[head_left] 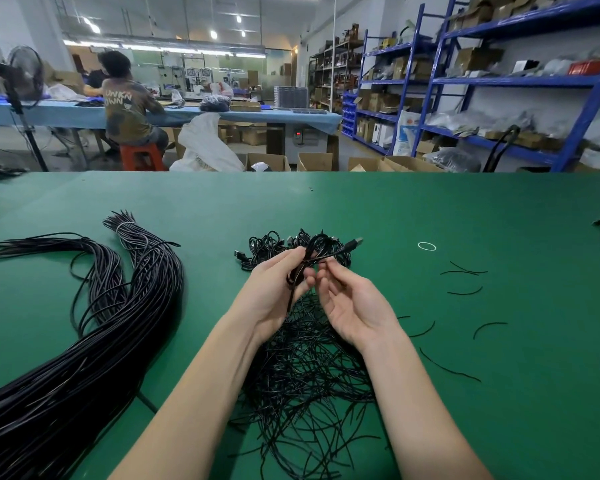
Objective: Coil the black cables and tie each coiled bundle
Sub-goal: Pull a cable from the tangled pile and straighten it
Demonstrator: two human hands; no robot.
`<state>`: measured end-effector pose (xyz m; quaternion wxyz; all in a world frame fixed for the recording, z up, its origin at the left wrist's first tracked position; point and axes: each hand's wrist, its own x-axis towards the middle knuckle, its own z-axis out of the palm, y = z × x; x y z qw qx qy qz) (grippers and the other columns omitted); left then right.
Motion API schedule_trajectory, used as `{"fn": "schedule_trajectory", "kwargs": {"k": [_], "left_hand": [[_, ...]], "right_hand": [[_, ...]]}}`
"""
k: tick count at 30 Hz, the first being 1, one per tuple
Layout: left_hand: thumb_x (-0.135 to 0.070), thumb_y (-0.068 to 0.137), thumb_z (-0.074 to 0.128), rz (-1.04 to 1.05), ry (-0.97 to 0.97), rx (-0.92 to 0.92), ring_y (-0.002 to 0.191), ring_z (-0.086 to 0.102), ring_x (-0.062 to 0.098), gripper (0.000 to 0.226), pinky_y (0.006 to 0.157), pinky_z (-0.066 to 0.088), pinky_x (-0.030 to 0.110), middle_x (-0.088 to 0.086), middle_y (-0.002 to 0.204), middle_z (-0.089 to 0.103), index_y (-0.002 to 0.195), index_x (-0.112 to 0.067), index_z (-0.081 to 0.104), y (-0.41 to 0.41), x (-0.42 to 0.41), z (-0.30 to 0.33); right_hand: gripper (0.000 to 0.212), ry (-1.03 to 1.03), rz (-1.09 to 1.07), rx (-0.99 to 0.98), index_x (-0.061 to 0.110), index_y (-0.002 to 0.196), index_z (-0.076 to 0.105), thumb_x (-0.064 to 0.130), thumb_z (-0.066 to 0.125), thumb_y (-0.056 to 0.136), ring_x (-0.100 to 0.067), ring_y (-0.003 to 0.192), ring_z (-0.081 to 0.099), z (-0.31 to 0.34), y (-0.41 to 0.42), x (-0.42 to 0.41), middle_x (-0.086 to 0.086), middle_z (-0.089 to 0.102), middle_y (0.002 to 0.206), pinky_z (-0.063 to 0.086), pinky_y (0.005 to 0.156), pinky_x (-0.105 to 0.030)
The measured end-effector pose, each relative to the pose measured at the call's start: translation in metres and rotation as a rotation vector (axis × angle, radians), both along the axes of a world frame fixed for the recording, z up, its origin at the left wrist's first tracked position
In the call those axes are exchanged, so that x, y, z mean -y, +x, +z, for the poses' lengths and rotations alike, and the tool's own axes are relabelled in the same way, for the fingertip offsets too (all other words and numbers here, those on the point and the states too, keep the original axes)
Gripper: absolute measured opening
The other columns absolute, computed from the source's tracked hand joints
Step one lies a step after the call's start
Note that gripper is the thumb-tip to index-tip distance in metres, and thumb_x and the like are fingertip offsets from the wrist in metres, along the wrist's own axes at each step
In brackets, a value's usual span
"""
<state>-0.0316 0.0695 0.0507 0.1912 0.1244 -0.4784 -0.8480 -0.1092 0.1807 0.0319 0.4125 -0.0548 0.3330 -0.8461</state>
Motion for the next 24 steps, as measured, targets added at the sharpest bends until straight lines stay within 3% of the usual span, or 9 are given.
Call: {"fn": "schedule_trajectory", "kwargs": {"k": [4,6,9,11,13,17,20,22,24], "left_hand": [[-0.016,0.099,0.057,-0.104,-0.006,0.010,0.060,0.061,0.007,0.020,0.061,0.055,0.016,0.005,0.075,0.069,0.102,0.000,0.069,0.003,0.005,-0.001],[-0.018,0.096,0.059,-0.175,-0.131,0.018,0.062,0.058,0.007,0.021,0.061,0.054,0.016,0.003,0.079,0.067,0.103,-0.002,0.070,0.007,0.012,-0.002],[-0.022,0.091,0.062,-0.293,-0.390,0.023,0.064,0.056,0.010,0.025,0.061,0.050,0.017,0.004,0.075,0.064,0.101,-0.001,0.070,0.016,0.024,-0.003],[-0.022,0.091,0.063,-0.346,-0.552,0.045,0.066,0.060,0.011,0.025,0.064,0.051,0.019,0.003,0.074,0.066,0.099,0.000,0.071,0.020,0.030,-0.002],[-0.019,0.093,0.065,-0.348,-0.660,0.084,0.067,0.063,0.013,0.022,0.067,0.053,0.020,0.004,0.074,0.069,0.097,0.000,0.074,0.021,0.031,-0.002],[-0.020,0.094,0.069,-0.210,-0.922,0.222,0.069,0.071,0.017,0.014,0.072,0.059,0.029,0.007,0.077,0.076,0.088,-0.014,0.080,0.016,0.025,-0.004],[-0.026,0.090,0.069,0.035,-1.188,0.272,0.057,0.066,0.014,0.017,0.061,0.051,0.023,-0.003,0.064,0.073,0.076,-0.023,0.079,0.009,0.015,-0.005],[-0.025,0.087,0.069,0.222,-1.213,0.267,0.063,0.071,0.011,0.016,0.065,0.055,0.023,-0.012,0.063,0.072,0.076,-0.024,0.081,0.006,0.008,-0.003],[-0.025,0.085,0.070,0.344,-1.164,0.257,0.066,0.070,0.001,0.014,0.067,0.054,0.015,-0.021,0.064,0.071,0.077,-0.026,0.081,0.004,0.003,-0.002]], "right_hand": [[0.039,0.041,0.035,-0.061,0.002,0.074,0.080,0.000,0.051,0.101,-0.010,0.059,0.067,-0.002,-0.003,-0.003,-0.022,0.074,0.084,0.054,0.051,-0.014],[0.029,0.123,0.064,-0.167,0.000,0.086,0.078,-0.001,0.052,0.099,-0.008,0.062,0.063,-0.003,-0.008,-0.008,-0.020,0.072,0.092,0.050,0.047,-0.014],[0.014,0.303,0.116,-0.455,0.008,0.098,0.076,0.012,0.073,0.084,-0.008,0.067,0.055,-0.002,-0.018,-0.019,-0.008,0.070,0.093,0.042,0.044,-0.013],[0.016,0.438,0.172,-0.624,0.019,0.084,0.081,0.027,0.081,0.070,-0.011,0.072,0.057,0.002,-0.022,-0.026,-0.001,0.073,0.086,0.043,0.052,-0.015],[0.015,0.568,0.172,-0.772,0.022,0.081,0.082,0.032,0.085,0.070,-0.014,0.083,0.059,0.006,-0.024,-0.030,0.000,0.076,0.087,0.043,0.065,-0.023],[0.005,0.809,0.011,-1.014,0.027,0.076,0.084,0.023,0.086,0.078,-0.013,0.081,0.069,0.020,-0.022,-0.029,0.005,0.079,0.082,0.052,0.076,-0.031],[0.008,1.088,-0.262,-1.235,0.036,0.071,0.080,0.031,0.081,0.078,-0.014,0.068,0.067,0.028,-0.008,-0.013,0.013,0.076,0.071,0.051,0.064,-0.026],[0.008,1.147,-0.469,-1.327,0.034,0.076,0.081,0.030,0.076,0.080,-0.011,0.070,0.066,0.029,0.004,-0.001,0.014,0.076,0.074,0.042,0.061,-0.019],[0.009,1.083,-0.579,-1.337,0.028,0.081,0.082,0.025,0.074,0.083,-0.012,0.074,0.069,0.027,0.011,0.007,0.011,0.077,0.076,0.045,0.066,-0.019]]}}
